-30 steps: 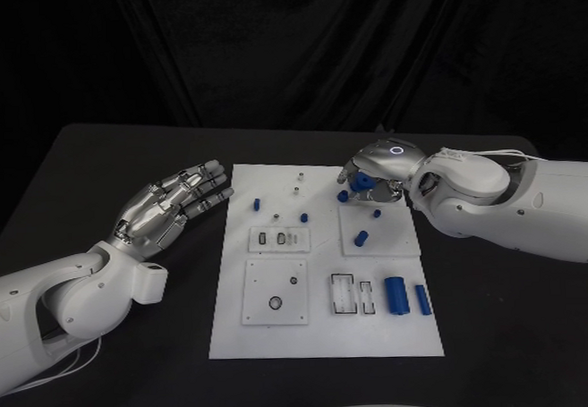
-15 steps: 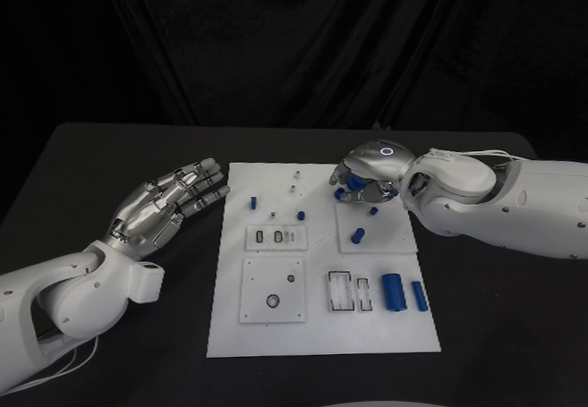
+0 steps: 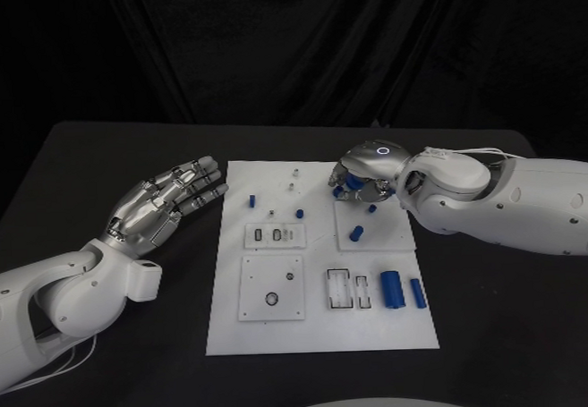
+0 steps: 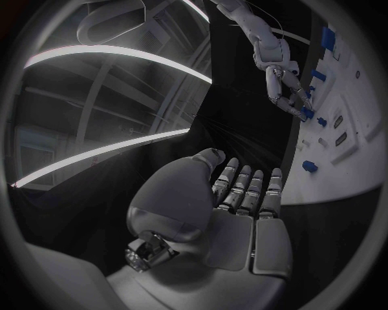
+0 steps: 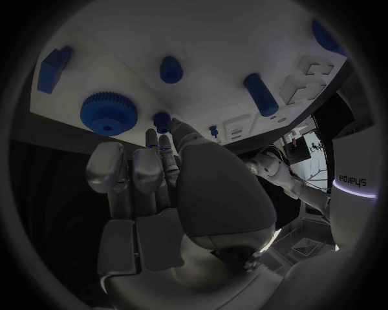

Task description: Assemble the parts on the task board

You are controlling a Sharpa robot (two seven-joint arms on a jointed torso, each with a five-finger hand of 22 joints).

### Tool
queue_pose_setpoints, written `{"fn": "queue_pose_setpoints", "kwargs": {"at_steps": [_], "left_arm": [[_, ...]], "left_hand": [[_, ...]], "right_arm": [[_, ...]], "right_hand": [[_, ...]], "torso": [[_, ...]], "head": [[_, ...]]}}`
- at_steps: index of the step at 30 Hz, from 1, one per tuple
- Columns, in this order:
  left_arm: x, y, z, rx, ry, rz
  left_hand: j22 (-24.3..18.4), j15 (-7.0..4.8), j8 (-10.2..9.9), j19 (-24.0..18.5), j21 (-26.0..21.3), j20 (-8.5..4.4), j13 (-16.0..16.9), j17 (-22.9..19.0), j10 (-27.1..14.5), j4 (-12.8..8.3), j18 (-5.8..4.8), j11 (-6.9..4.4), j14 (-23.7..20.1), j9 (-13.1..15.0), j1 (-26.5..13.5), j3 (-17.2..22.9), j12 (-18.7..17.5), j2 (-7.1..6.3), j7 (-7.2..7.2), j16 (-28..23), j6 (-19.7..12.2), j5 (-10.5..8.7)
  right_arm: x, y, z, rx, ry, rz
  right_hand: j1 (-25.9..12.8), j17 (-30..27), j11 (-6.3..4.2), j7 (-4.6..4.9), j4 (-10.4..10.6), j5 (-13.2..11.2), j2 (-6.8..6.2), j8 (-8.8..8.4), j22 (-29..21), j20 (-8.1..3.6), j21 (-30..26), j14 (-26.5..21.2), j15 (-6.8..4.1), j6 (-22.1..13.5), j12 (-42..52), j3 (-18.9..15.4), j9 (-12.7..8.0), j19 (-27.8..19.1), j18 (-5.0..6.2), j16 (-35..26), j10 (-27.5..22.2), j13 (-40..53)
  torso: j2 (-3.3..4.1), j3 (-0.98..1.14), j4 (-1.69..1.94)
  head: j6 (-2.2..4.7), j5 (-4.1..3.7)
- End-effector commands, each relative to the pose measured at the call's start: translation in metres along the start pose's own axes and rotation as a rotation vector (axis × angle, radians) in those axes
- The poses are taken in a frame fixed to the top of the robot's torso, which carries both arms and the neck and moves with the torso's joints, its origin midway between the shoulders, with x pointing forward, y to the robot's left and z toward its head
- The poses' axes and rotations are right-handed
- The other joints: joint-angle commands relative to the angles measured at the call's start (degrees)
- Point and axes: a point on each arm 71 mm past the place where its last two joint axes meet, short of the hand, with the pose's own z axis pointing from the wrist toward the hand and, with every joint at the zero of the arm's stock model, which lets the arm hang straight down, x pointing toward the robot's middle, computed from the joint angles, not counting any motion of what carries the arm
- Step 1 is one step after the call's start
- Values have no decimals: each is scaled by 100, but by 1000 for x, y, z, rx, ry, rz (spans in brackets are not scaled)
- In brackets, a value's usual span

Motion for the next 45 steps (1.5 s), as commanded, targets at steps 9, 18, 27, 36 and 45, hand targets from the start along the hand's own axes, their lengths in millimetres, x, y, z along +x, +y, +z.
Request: {"fn": "queue_pose_setpoints", "kwargs": {"at_steps": [9, 18, 27, 36, 45], "left_arm": [[1, -17, -1, 237, 19, -9], [0, -17, -1, 230, 22, -11], [-2, -17, -2, 226, 9, -23], [-2, -17, -2, 225, 5, -30], [-3, -18, -4, 224, -5, -28]], "left_hand": [[3, 42, 31, 10, 9, 24, 6, 6, 7, 1, -69, 46, -1, 8, -80, 51, 35, -11, 18, 31, 14, 17], [4, 53, 29, 14, 13, 26, 5, 6, 2, -6, -78, 57, -3, 7, -93, 71, 33, -17, 27, 37, 5, 12], [6, 66, 29, 21, 18, 28, 4, 7, -1, -13, -88, 69, 1, 7, -107, 92, 33, -22, 38, 51, 5, 5], [6, 70, 31, 21, 19, 29, 5, 8, 2, -16, -92, 75, 4, 8, -111, 99, 39, -24, 40, 58, 9, 4], [7, 81, 35, 25, 22, 31, 6, 10, 8, -22, -101, 84, 10, 10, -120, 117, 46, -27, 47, 72, 21, 6]], "right_arm": [[2, -4, 3, 14, 1, 27], [5, -4, 6, 12, 3, 43], [8, -5, 8, 17, 19, 44], [7, -3, 10, 11, 11, 67], [-11, -1, 6, -1, -90, 77]], "right_hand": [[85, 118, -82, 31, 18, -14, 28, 148, 159, -35, 102, 50, -32, 371, -50, 341, 110, 65, -61, 70, 350, 3], [135, 132, -112, 36, -15, -47, 4, 192, 196, -59, 115, 56, -57, 493, -96, 446, 166, 72, -65, 68, 455, -1], [209, 68, -131, 56, -90, 51, -56, 166, 176, -80, 90, 30, -75, 478, -142, 557, 198, 42, -58, 23, 555, -1], [317, 92, -158, 88, -231, 263, -109, 187, 226, -102, 102, 31, -100, 551, -173, 741, 280, 42, -63, 16, 732, 17], [282, 161, -206, 64, -301, 225, -118, 290, 331, -138, 152, 67, -138, 760, -163, 821, 417, 86, -79, 33, 1009, 32]], "torso": [[-4, 2, -2], [-9, 3, -4], [-12, 4, -6], [-16, 7, -7], [-15, 6, -6]], "head": [[-12, 3], [-19, 4], [-19, 26], [-10, 41], [73, 185]]}}
